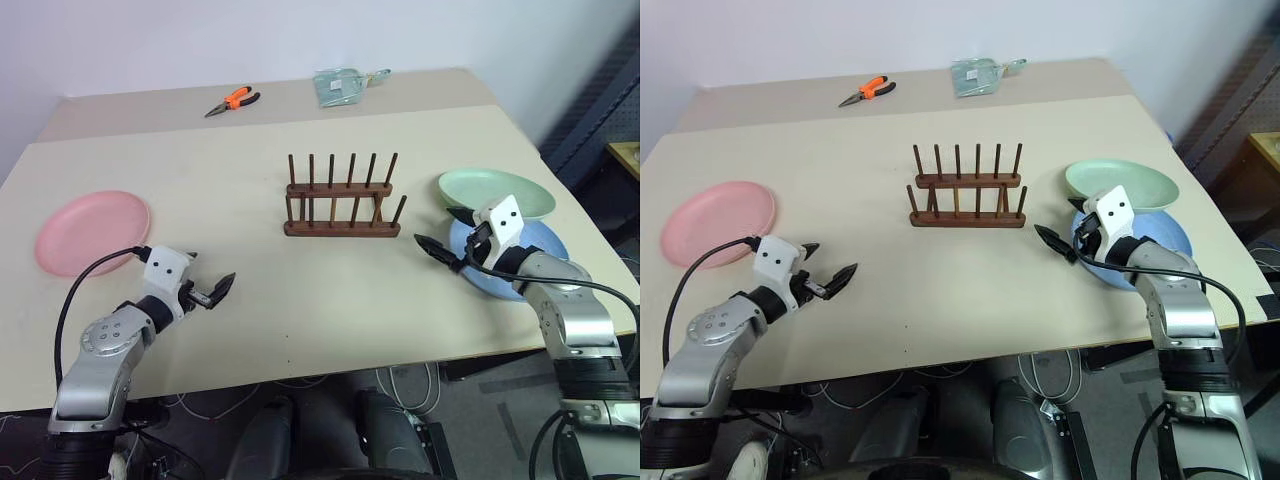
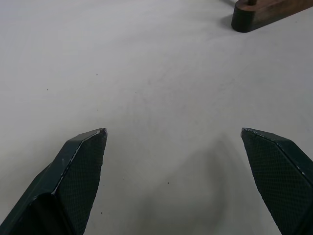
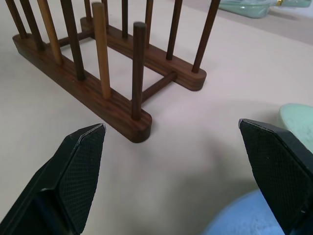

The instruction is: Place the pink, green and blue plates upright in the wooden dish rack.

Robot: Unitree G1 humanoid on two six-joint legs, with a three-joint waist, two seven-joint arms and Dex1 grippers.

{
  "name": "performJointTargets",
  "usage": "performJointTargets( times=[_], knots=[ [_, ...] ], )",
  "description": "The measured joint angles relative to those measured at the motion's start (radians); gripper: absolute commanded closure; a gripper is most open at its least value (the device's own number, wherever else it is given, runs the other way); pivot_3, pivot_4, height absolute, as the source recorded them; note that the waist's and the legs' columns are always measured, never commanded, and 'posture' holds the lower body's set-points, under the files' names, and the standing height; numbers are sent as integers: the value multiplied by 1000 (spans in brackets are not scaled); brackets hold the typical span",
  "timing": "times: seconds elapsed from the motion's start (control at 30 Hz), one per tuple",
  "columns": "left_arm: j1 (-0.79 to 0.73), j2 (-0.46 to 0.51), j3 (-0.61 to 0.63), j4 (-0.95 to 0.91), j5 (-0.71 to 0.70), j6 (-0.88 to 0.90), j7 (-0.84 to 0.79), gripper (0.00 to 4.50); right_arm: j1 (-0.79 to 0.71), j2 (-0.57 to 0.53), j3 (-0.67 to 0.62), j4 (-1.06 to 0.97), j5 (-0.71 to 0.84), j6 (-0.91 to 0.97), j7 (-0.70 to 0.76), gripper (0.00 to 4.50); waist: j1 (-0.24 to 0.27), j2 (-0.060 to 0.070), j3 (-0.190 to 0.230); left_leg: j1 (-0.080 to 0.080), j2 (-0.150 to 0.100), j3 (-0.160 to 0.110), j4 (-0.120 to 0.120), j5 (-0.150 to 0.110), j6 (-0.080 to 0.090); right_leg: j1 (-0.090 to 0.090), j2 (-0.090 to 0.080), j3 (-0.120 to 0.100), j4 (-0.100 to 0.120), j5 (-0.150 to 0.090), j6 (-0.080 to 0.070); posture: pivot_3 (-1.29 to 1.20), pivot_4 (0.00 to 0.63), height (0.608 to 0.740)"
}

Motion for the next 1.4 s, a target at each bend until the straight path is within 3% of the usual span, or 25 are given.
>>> performJointTargets(
  times=[0.27, 0.47, 0.7, 0.87, 0.97, 1.1, 1.17, 1.3, 1.4],
  knots=[
    [-25, 0, -4, 16, -3, 0, -17, 0, -6, 19, 33, 1, -15, 5, 3, 45, 1, 0, 0, 0, 0, 0, 0, 0, 0, 0, 0, 0, 0, 0, 0, 0, 150, 740],
    [-163, -1, -88, 144, 1, -23, -101, 0, 0, 27, 33, -45, -6, 39, -3, 45, 6, 0, 0, 0, 0, 0, 0, 0, 0, 0, 0, 0, -1, 0, 0, 0, 150, 740],
    [-663, -97, -308, 744, 124, -206, -319, 0, 122, 39, 10, -224, -10, 73, -96, 45, 29, -1, 0, -2, -3, 0, 2, -1, 2, 0, -2, -2, -2, 0, 1, 0, 150, 740],
    [-817, -183, -340, 1031, 172, -356, -403, 0, 225, 41, -12, -322, -14, 111, -155, 45, 25, -1, -1, -2, -3, 0, 2, -1, 2, 0, -1, -1, -1, 0, 2, 0, 150, 740],
    [-870, -217, -347, 1143, 194, -427, -436, 849, 248, 41, -25, -383, -9, 135, -180, 0, 26, -1, -1, -2, -2, 0, 3, -1, 2, 1, -1, -1, -1, 0, 2, 0, 150, 740],
    [-903, -242, -344, 1223, 209, -496, -449, 2911, 274, 41, -30, -422, -6, 147, -194, 0, 27, -1, -2, -2, -2, 0, 4, -1, 3, 2, -1, -2, -1, 0, 2, 0, 150, 740],
    [-906, -259, -334, 1240, 210, -513, -440, 3718, 276, 41, -30, -422, -6, 149, -195, 0, 27, -1, -2, -2, -2, -1, 5, -1, 3, 2, -1, -2, -1, 0, 3, 0, 150, 740],
    [-879, -254, -334, 1211, 218, -538, -468, 3736, 274, 38, -30, -421, -7, 148, -193, 0, 24, -1, -2, -2, -2, 0, 5, -2, 3, 2, -1, -2, 0, 0, 3, 0, 150, 740],
    [-791, -233, -338, 1078, 209, -538, -522, 3736, 266, 34, -29, -408, -8, 146, -183, 0, 22, -1, -2, -2, -2, -1, 5, -2, 3, 2, -1, -1, -1, 0, 3, 0, 150, 740]
  ],
)
